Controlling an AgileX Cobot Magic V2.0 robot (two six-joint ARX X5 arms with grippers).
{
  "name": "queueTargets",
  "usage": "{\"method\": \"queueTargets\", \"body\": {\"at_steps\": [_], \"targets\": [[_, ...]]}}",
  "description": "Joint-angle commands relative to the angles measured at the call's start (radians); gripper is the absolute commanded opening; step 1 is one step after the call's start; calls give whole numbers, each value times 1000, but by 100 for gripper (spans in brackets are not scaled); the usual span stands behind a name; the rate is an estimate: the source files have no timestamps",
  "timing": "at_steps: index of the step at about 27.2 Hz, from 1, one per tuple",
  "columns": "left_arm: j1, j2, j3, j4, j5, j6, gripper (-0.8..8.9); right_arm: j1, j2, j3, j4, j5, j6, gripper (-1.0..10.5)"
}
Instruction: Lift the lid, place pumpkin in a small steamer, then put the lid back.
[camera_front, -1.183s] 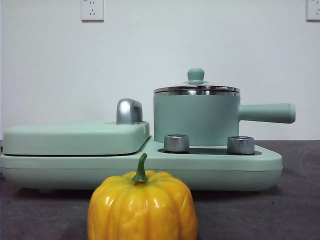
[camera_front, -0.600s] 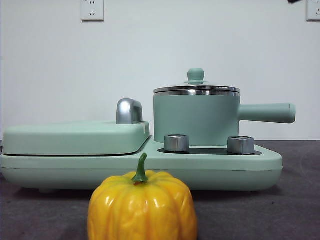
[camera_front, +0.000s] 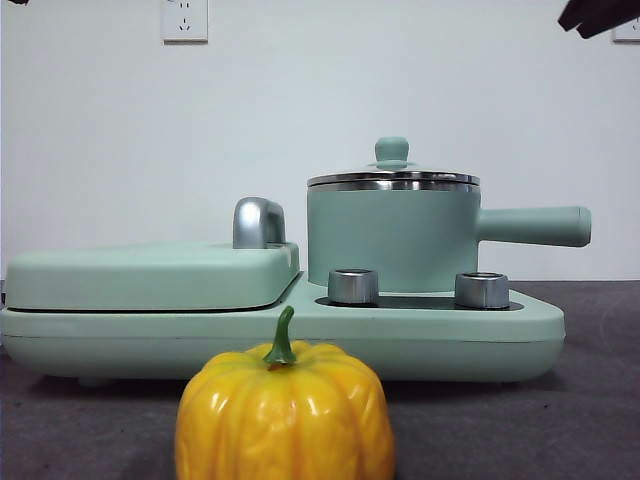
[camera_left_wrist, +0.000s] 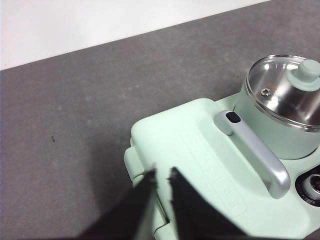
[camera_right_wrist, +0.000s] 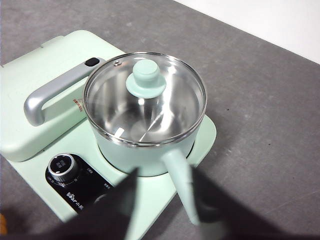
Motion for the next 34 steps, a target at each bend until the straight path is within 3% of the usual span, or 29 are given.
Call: {"method": "queueTargets", "body": {"at_steps": [1,6,13,21,25,34], "targets": [[-3,6,24,13,8,20,212,4,8,21,6,-2,-7,328],[-3,8,24,14,30,20,228,4,8,21,8,-2,-5,328],[-48,49,24,106,162,11,228,4,8,21,8,-2,13,328],[-177,179,24,224,162,10,231,4,7,21,10,-2,49,328],[-248,257,24,313,160,10,291,4,8,21,17,-2,48,328],[-399,433,24,577,74,-13,289,4,8,21,19,-2,49,328]]}}
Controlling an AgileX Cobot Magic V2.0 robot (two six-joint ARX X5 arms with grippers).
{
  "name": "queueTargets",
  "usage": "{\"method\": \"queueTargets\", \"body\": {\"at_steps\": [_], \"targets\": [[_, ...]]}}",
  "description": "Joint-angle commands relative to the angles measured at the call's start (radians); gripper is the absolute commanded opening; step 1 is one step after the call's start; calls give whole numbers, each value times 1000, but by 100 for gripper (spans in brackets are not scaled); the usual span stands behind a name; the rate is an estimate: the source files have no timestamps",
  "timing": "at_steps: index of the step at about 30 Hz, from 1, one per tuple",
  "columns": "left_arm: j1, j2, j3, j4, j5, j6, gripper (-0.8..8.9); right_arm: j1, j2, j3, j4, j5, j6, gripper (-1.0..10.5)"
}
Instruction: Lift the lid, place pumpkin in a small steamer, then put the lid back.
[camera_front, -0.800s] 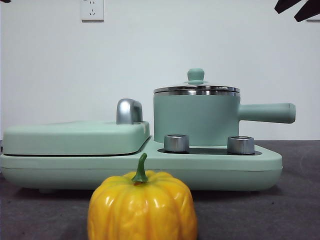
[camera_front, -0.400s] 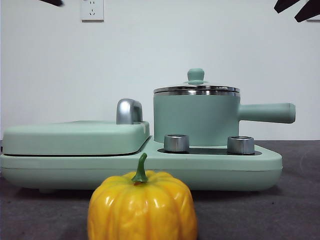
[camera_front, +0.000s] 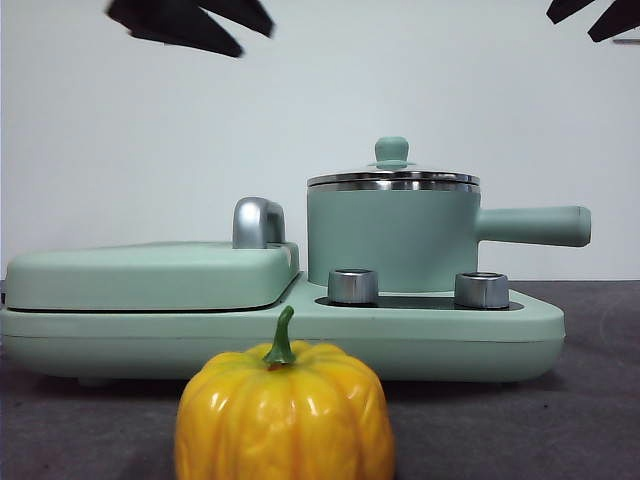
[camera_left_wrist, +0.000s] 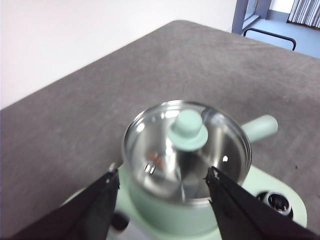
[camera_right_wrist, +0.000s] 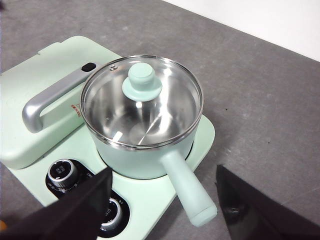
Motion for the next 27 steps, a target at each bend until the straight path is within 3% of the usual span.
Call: {"method": "queueTargets", "body": {"at_steps": [1,7,12,27], "targets": [[-40,58,21,77,-32,-28,289,5,8,21,9,-2,13,328],[-105,182,23,250,-68,-100,289,5,8,21,3,-2,14,328],[-143,281,35,357,-104,-101,289,4,8,21,-18,-2,14,328],[-182,473,137,414,-104,-92,289,5,8,21,-55,-2,13,328]]}}
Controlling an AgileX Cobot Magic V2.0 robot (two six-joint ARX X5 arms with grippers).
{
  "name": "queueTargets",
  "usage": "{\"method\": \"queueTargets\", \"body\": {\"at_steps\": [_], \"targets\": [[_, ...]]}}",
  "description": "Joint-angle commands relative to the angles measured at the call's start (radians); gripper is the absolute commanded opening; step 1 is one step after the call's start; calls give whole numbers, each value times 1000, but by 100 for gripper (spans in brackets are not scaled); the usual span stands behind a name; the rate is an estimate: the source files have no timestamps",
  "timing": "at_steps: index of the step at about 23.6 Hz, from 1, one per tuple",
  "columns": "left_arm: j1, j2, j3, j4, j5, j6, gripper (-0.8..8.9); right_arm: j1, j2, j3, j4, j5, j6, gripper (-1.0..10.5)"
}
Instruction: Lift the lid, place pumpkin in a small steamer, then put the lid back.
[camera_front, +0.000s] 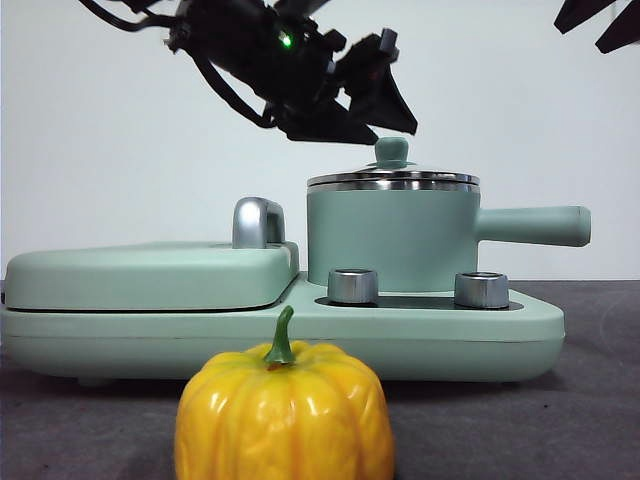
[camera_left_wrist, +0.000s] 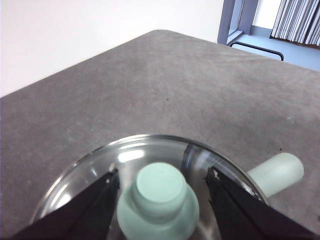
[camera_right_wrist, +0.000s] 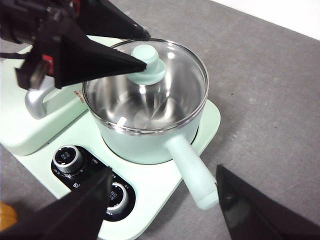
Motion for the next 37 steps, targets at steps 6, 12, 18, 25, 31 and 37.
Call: {"method": "queueTargets", "body": {"at_steps": [6,12,18,25,31,37], "targets": [[-11,39,23,12,-2,8,222,5,8,21,2,-2,11,328],[-10,39,23,10,-2,33,7,5,8,21,2,-2,11,328],[-15,-10,49,2,-60,35,6,4,8,21,3,-2,11,328],[-2,-171,75,-180,-62,33,7,5,8,21,3,-2,11,328],[71,-370,75,-541,-140,25,10,51,8,21,-30,-3,5,328],[147,-488,65,-690,-223,0,11,219,21,21,-106,-2,-58,328]]}}
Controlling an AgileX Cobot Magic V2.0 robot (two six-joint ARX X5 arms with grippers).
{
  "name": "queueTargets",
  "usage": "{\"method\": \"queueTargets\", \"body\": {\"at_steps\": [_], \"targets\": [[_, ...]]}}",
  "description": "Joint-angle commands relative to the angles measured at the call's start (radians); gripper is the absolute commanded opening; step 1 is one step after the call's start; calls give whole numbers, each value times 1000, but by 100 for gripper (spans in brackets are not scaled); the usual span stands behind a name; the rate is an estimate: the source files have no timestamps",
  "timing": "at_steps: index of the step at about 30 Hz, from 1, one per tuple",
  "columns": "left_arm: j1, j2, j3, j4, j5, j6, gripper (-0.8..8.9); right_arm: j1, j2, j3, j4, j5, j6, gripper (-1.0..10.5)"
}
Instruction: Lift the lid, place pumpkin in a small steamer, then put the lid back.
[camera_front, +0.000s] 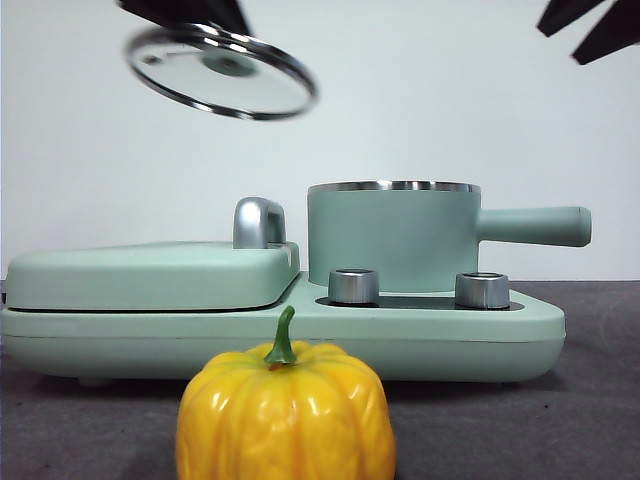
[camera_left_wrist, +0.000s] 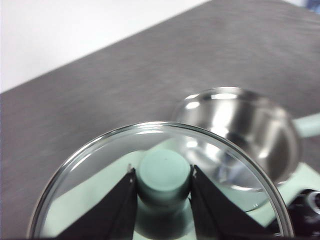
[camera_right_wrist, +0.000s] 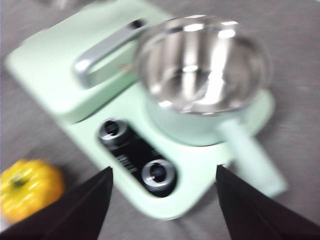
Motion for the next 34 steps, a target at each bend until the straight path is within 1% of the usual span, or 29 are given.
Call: {"method": "queueTargets", "body": {"at_steps": [1,6,9,11,17,24,30,34], "targets": [[23,-41,19,-23,-23,-10,11,92,19,21,-14,-1,-56,328],[97,-114,9,-134,-32,2,11,282,64,21,-45,10,-164,329],[135,-158,7,-189,-49,3,11,386,106,21,-69,58,-209,331],[161,-190,6,-222,-58,4,11,448,138,21,-75,83,-220,335],[234,-274,6,-283,-58,19,11,570,240,21,-47,98,-232,385],[297,-316,6,-333,-58,38,10,643,371,21,34,107,-231,453],[316,-316,6,-332,-58,38,10,656,475,21,89,106,-231,496],[318,-316,6,-333,-58,39,10,656,534,21,108,102,-231,497]]}}
